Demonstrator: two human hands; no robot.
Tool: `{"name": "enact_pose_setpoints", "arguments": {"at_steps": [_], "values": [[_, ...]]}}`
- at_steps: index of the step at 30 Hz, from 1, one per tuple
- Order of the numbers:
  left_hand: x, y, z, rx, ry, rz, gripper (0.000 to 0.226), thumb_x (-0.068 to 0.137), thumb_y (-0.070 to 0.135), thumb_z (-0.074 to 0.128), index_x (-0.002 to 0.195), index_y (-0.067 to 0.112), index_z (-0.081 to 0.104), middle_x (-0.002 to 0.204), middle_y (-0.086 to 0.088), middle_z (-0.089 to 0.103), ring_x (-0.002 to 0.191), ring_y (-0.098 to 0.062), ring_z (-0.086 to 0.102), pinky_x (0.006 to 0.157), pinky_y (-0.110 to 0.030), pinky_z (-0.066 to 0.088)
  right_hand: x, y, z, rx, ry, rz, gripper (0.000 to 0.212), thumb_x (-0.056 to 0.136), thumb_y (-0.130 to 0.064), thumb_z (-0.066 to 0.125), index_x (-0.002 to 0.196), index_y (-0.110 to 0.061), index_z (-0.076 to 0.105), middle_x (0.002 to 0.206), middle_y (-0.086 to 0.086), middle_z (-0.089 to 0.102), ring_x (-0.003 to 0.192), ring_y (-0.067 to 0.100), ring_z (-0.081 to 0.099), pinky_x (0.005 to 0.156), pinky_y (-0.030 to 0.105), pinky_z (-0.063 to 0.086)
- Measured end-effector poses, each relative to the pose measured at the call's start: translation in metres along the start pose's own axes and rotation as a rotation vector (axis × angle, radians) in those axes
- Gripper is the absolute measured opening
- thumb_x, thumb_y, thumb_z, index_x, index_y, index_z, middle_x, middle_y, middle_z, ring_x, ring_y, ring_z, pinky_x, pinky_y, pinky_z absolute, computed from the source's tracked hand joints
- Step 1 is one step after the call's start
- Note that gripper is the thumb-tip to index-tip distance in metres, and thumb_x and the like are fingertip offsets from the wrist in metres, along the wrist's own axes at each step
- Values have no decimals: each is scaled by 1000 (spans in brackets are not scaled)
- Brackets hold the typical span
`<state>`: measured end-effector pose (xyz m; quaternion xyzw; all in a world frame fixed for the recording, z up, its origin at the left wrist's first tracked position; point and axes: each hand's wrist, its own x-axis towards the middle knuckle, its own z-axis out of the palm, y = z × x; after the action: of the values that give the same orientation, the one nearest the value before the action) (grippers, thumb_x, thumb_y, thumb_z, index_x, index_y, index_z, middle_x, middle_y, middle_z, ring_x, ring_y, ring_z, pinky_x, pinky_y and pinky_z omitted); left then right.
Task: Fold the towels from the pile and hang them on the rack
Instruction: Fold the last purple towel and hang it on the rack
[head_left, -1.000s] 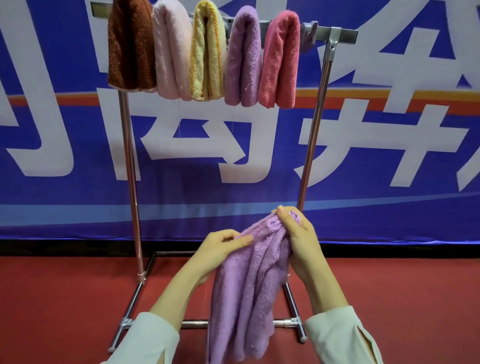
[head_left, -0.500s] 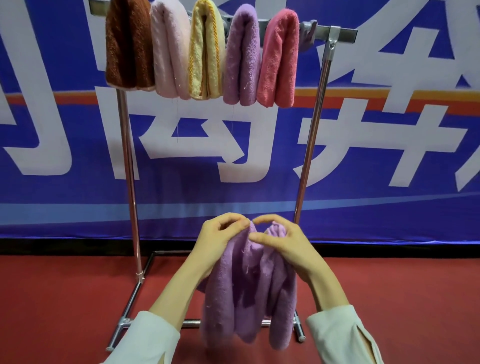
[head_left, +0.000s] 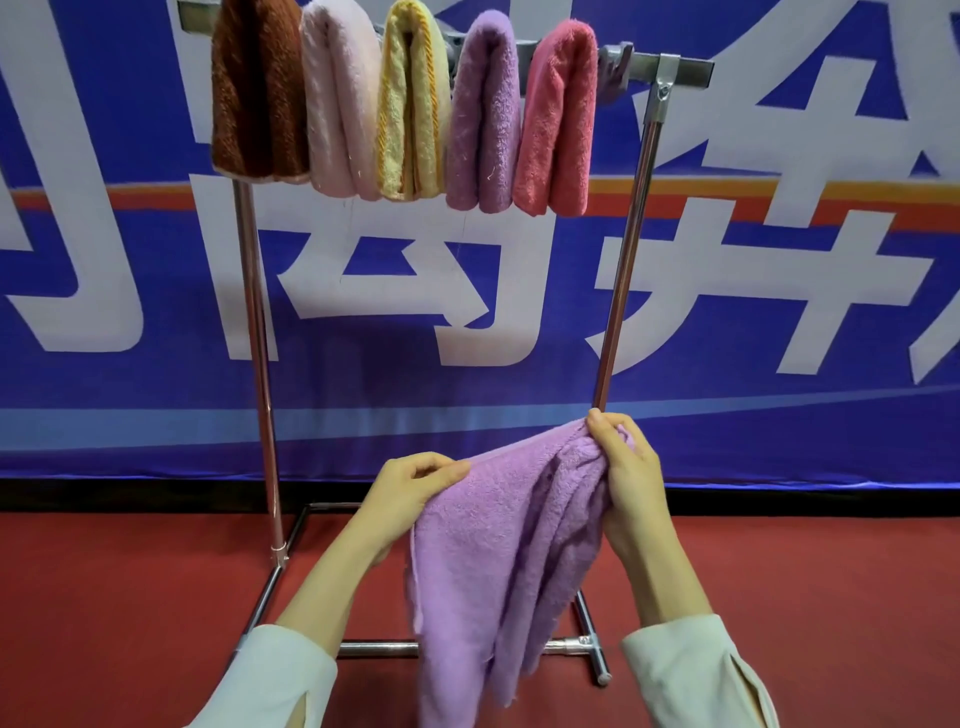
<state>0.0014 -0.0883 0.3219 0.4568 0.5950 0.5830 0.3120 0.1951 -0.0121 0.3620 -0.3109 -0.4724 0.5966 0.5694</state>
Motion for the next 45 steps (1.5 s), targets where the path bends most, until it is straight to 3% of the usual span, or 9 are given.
{"name": "enact_pose_setpoints", "arguments": {"at_steps": [6,11,15,18,21,31,35,41,45], "values": [[-3,14,10,-116,53,72,14,86,20,68,84,7,73,82,3,68,78,-4,58,80,-20,45,0,1,2,-93,-29,11,29,87,-12,67,66,-16,47,56,-8,42,54,8,39,59,24,36],[-7,29,24,-135,18,117,11,88,19,66,83,11,73,84,2,71,81,-5,61,83,-22,47,-13,0,5,-338,-360,64,19,78,-24,77,95,-20,68,74,-2,57,68,1,59,71,14,48],[-8,37,28,-159,-8,139,12,88,18,65,82,10,72,86,-3,71,81,-10,63,84,-30,50,-15,0,10,-359,-543,100,25,78,-16,77,103,-18,73,74,16,66,73,14,64,76,24,53],[-9,37,27,-154,-17,143,12,88,17,65,83,9,72,88,-4,73,83,-12,64,85,-32,52,-18,2,13,-357,-534,86,11,83,-14,73,89,-5,73,85,19,70,78,20,66,79,31,53],[-8,34,27,-141,-37,148,9,87,15,66,86,10,73,90,-2,74,84,-10,67,81,-23,53,-17,3,14,-314,-452,54,20,88,-17,68,86,3,69,81,11,72,76,18,66,73,27,52],[5,9,17,251,46,59,12,85,15,61,74,18,66,64,11,58,64,-7,46,68,-25,38,-8,2,7,-144,-132,-31,21,88,-15,68,67,-13,63,69,2,58,71,16,54,72,31,45],[4,8,13,44,103,27,18,89,18,62,73,10,65,65,5,52,67,-12,42,65,-27,35,-2,2,0,-79,-37,-29,24,89,-20,67,66,-18,60,71,5,52,72,19,49,74,34,41],[-1,23,25,-162,78,112,12,91,20,63,91,10,70,83,0,64,78,-10,54,79,-26,42,-4,1,4,-174,-168,-12,26,93,-22,61,70,-16,52,63,-4,53,61,11,51,68,30,42],[-7,31,29,-140,-14,164,14,92,17,61,94,10,73,97,-1,73,92,-14,64,89,-29,48,-8,6,4,-320,-371,9,32,73,-30,81,89,-16,57,84,1,61,78,11,62,79,29,51]]}}
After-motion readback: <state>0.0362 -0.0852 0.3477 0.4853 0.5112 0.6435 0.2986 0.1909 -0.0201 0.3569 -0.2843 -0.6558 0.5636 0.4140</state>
